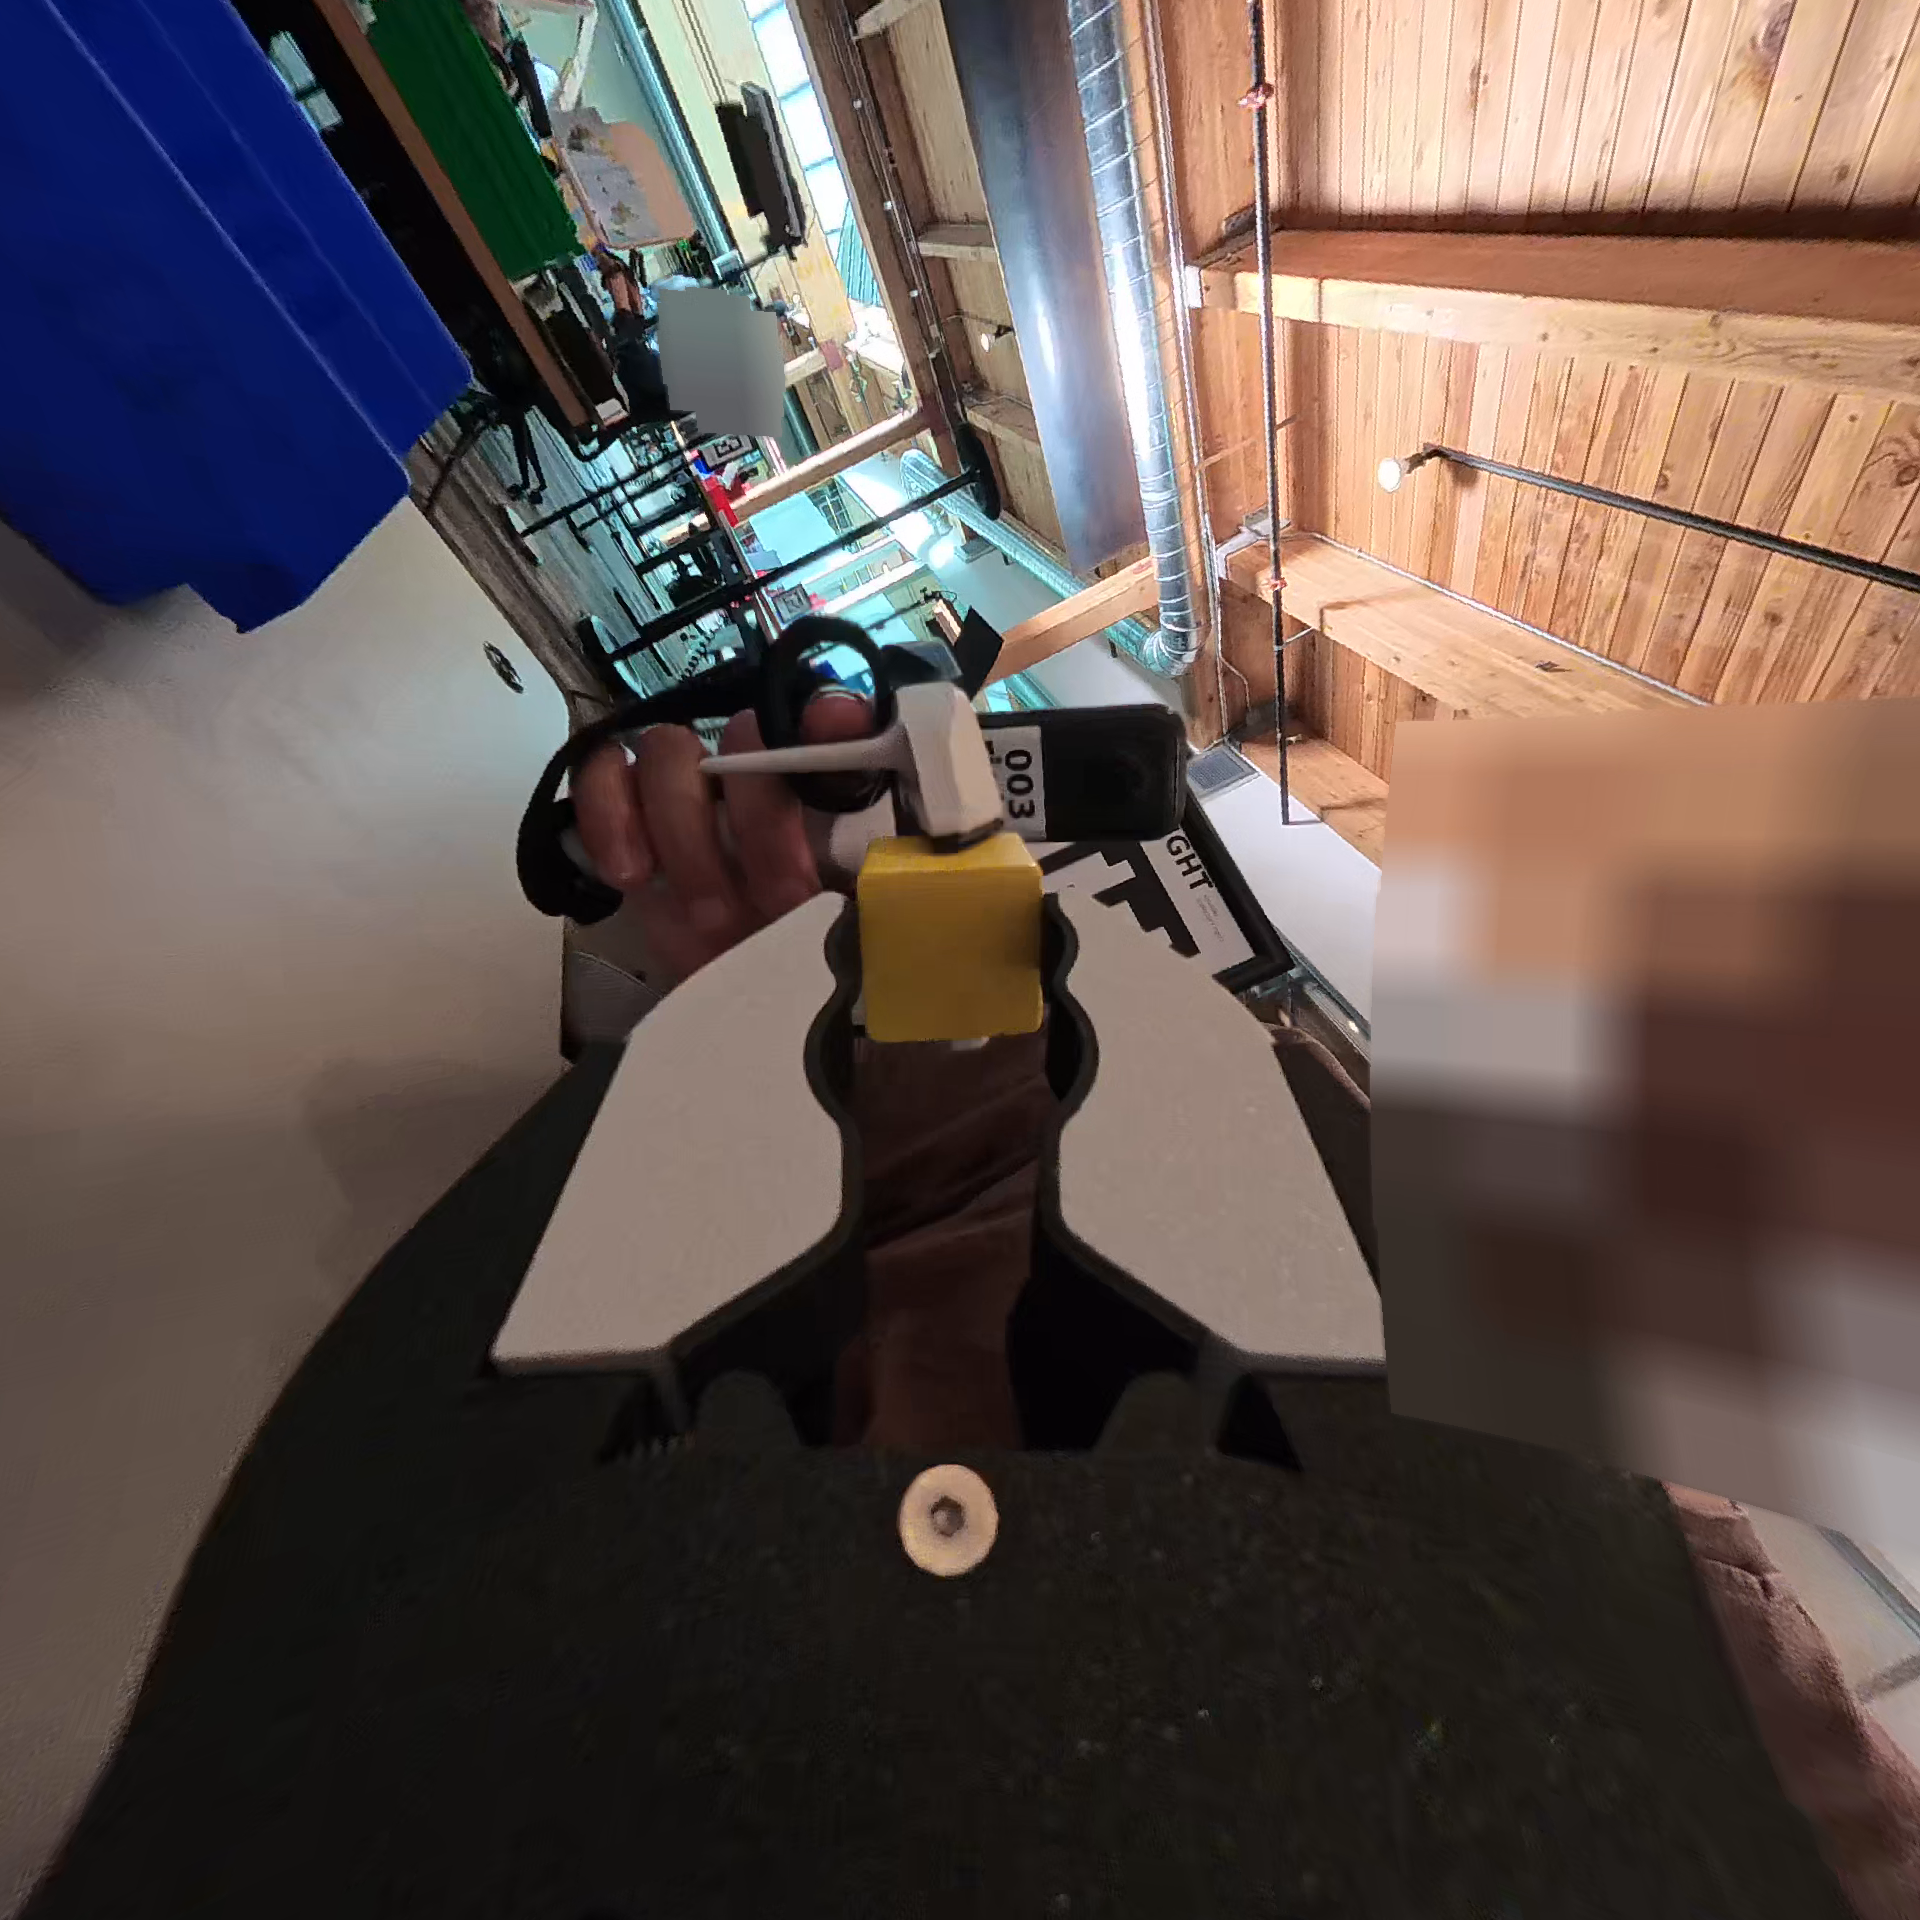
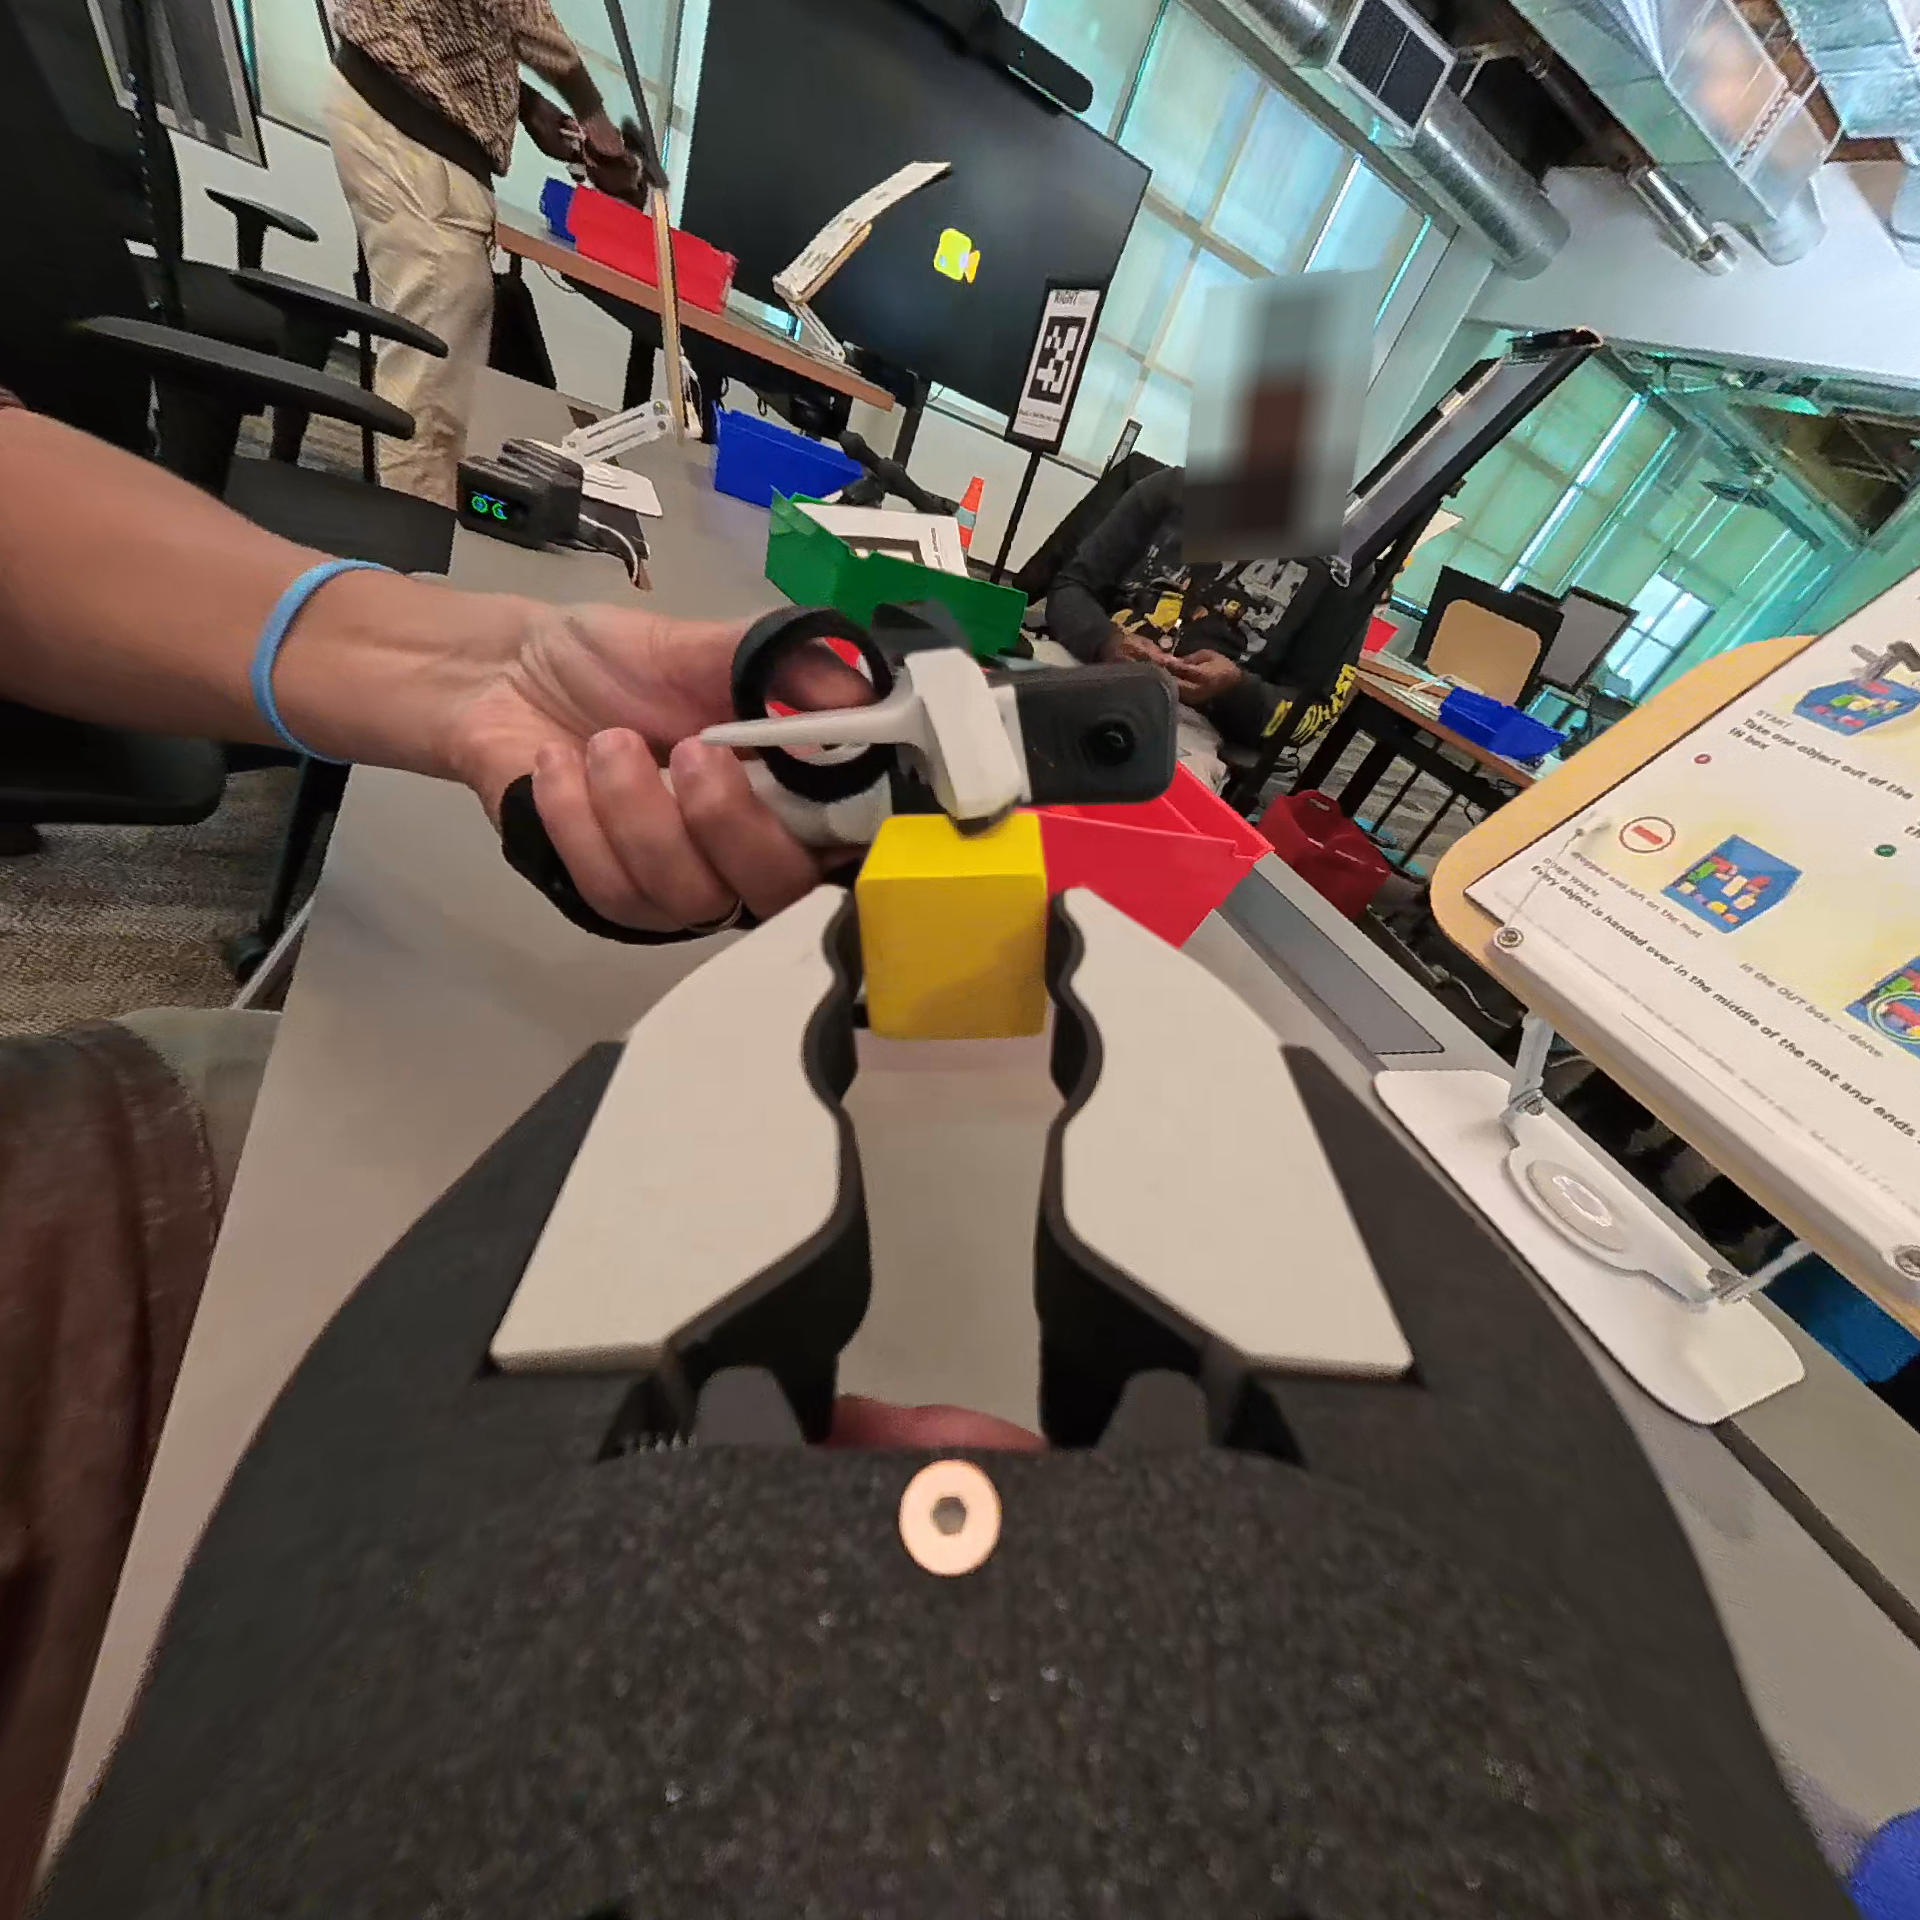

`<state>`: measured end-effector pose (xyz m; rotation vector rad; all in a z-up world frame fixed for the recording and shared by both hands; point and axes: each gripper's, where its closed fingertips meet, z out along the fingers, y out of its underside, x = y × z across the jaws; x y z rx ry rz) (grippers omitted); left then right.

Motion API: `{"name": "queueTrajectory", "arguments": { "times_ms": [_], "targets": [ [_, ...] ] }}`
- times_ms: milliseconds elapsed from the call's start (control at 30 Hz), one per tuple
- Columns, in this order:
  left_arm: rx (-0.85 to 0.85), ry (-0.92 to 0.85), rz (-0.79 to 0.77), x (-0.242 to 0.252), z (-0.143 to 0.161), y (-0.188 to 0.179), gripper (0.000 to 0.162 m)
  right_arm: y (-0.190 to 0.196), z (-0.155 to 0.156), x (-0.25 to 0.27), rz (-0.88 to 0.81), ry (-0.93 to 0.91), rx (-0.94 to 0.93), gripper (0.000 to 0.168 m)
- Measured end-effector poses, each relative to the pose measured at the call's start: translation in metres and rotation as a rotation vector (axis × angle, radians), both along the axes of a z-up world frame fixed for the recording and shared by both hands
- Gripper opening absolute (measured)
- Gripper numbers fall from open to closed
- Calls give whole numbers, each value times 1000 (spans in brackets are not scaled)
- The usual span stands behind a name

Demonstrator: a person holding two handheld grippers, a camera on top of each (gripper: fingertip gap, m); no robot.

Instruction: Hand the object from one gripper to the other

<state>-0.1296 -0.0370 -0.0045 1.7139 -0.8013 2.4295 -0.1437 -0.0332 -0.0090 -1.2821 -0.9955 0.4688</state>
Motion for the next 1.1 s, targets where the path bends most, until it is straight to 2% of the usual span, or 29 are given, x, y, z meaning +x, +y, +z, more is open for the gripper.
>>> {"name": "queueTrajectory", "arguments": {
  "times_ms": [133, 200, 333, 433, 533, 600, 700, 800, 933, 1100],
  "targets": [
    [11, 8, -10, 4, -4, -8, 33, -6, 0, 12, -21, 30, -40, 34],
    [43, 19, 23, -3, -12, -13, 48, -5, 9, 32, -66, 32, -47, 34],
    [225, 155, 67, -22, -54, -46, 50, 12, 43, 123, -296, -1, -77, 34],
    [406, 265, 145, -38, -91, -67, 45, 30, 58, 212, -538, -13, -193, 34],
    [447, 328, 160, -47, -115, -80, 44, 52, 25, 281, -726, -119, -446, 33],
    [461, 340, 157, -47, -120, -82, 44, 64, -17, 309, -769, -245, -617, 34],
    [464, 341, 148, -45, -120, -82, 44, 77, -78, 336, -836, -377, -882, 34],
    [491, 368, 153, -47, -126, -82, 44, 95, -117, 338, -811, -411, -1014, 34],
    [475, 355, 167, -49, -122, -79, 44, 116, -154, 353, -852, -493, -1164, 34],
    [471, 368, 182, -53, -123, -73, 44, 133, -171, 362, -875, -552, -1225, 34]
  ]
}}
